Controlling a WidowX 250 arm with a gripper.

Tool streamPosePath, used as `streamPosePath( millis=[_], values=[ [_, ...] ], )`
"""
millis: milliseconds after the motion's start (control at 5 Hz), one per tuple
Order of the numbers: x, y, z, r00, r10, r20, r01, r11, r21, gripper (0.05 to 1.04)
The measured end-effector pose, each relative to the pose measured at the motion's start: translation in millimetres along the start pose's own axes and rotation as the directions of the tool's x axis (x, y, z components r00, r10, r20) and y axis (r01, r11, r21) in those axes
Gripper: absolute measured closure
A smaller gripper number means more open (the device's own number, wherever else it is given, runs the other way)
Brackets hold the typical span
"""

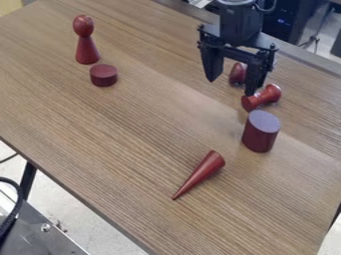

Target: Put the tall cylinder beside the short cylinder

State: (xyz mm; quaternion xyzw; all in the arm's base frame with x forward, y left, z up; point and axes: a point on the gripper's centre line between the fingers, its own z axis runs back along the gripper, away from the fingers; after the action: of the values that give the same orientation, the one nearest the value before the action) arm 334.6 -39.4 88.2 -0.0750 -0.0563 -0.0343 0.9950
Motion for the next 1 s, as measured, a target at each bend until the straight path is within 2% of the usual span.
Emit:
streamPosePath(
  millis=[400,600,800,1000],
  values=[
    [-26,-31,-8,0.996,-0.024,-0.082,0.021,0.999,-0.035,0.084],
    [-30,-38,-10,0.995,-0.027,-0.097,0.026,1.0,-0.015,0.084],
    [-28,-42,-10,0.997,-0.035,-0.069,0.035,0.999,-0.007,0.084],
    [-18,-47,-10,0.999,-0.039,0.006,0.039,0.999,0.002,0.084]
  ],
)
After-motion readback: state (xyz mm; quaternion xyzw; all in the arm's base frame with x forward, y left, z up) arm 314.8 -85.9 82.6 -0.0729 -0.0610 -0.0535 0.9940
